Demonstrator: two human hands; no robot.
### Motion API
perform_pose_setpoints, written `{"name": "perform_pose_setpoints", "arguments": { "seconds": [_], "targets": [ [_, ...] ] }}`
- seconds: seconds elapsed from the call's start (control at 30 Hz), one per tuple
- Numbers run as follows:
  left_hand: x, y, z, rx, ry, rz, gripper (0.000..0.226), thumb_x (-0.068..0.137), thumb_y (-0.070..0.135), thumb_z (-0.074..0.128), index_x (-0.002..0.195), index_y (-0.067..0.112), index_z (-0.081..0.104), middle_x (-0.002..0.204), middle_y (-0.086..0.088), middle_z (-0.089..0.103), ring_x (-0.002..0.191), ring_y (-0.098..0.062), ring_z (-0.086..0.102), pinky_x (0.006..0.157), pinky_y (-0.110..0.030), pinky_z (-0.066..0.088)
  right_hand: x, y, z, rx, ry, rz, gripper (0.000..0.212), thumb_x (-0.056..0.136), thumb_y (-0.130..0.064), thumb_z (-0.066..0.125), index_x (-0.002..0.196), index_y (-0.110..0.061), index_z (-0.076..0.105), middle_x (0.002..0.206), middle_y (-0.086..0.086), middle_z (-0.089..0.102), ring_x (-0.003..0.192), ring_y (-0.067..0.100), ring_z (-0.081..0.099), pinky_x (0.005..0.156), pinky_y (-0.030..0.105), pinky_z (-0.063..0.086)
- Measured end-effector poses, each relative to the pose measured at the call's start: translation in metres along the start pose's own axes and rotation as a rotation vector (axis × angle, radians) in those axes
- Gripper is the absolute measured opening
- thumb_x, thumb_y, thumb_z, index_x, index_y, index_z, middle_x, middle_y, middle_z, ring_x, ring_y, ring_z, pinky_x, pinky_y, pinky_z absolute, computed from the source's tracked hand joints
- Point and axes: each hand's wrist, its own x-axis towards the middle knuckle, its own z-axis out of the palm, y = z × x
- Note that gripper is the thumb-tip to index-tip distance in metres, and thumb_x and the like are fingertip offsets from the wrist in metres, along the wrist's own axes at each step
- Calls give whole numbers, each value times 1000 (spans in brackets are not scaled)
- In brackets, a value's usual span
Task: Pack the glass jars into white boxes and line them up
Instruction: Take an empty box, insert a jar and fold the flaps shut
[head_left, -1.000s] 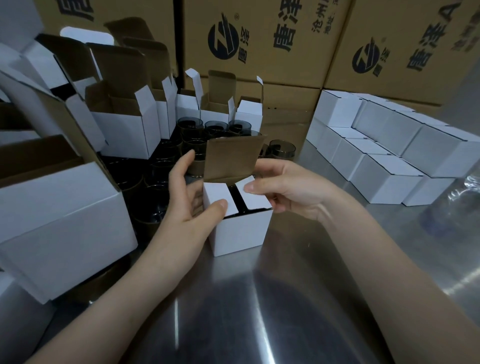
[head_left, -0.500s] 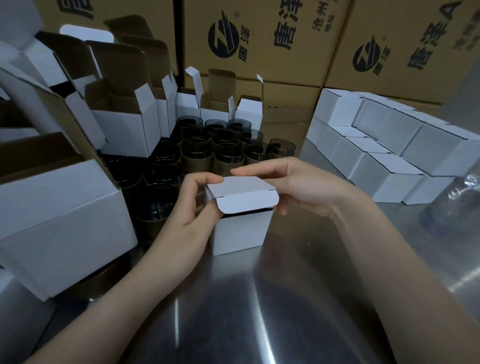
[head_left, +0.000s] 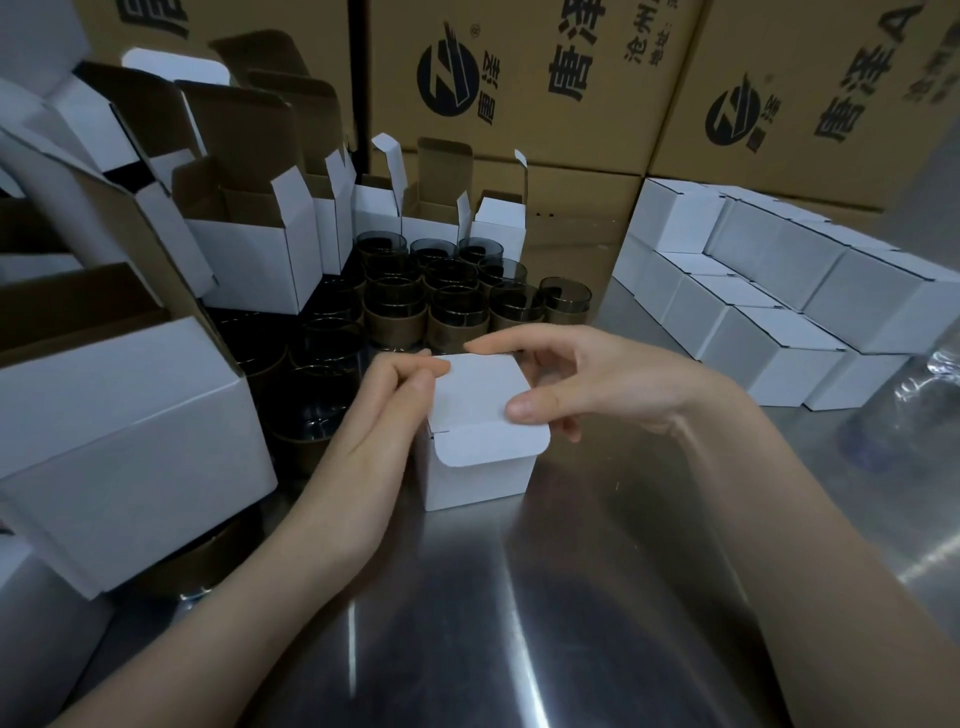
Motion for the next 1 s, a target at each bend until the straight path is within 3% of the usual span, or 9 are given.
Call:
{"name": "perform_pose_setpoints", "arguments": {
  "seconds": [0.07,0.13,0.17,0.27,0.33,0.4,0.53,0.67,1.0],
  "targets": [
    [-3,0,-1,21,-50,24,38,72,67,54,102,43,57,110,24,63,105,6,59,84,-13,46,0,-1,0,-30,11,0,61,72,-33,79,129,-36,58,93,9,56,70,14,56,54,29,48],
    [-4,-2,-1,60,-80,23,50,62,65,66,106,48,51,113,28,60,107,12,56,79,-6,45,-1,-3,1,-72,22,-8,62,71,-35,83,128,-35,59,101,16,57,74,12,57,58,31,49],
    [-4,-3,0,96,-89,24,57,57,63,71,107,51,47,118,28,57,111,12,54,80,-7,45,-2,-4,0,-96,30,-13,62,70,-37,83,128,-35,59,107,14,59,75,8,58,60,31,49],
    [-4,-5,1,200,-75,55,68,50,59,76,107,55,40,125,24,52,115,9,51,83,-10,46,-4,-8,0,-159,52,-46,63,68,-41,77,128,-32,60,115,-16,57,74,0,57,68,24,53],
    [-3,-7,1,219,-57,76,67,50,59,75,107,55,40,123,23,53,114,7,53,84,-12,47,-5,-9,1,-187,63,-68,63,72,-38,79,131,-27,60,124,-15,50,80,8,57,76,27,54],
    [-2,-8,1,224,-50,90,66,52,59,76,107,55,41,122,22,54,113,4,54,86,-17,48,-5,-9,2,-217,37,-94,61,78,-34,79,135,-23,58,130,-11,50,95,20,58,87,38,53],
    [-1,-9,1,207,-51,95,71,54,60,75,115,58,38,124,26,52,116,9,52,87,-13,47,-5,-9,6,-216,-3,-116,64,71,-37,79,131,-32,56,130,-11,51,118,12,54,99,39,49],
    [-2,-7,0,187,-45,80,76,57,63,71,123,60,34,127,31,50,117,17,48,83,-2,43,-6,-8,6,-202,9,-133,66,70,-35,80,132,-30,57,129,-10,53,118,12,56,100,39,50],
    [-3,-1,3,107,-31,74,55,73,45,67,123,43,43,110,34,58,106,15,56,75,-3,45,-8,-11,4,-135,63,-144,56,73,-35,81,125,-26,65,121,-6,66,109,21,64,95,45,53]
  ]
}}
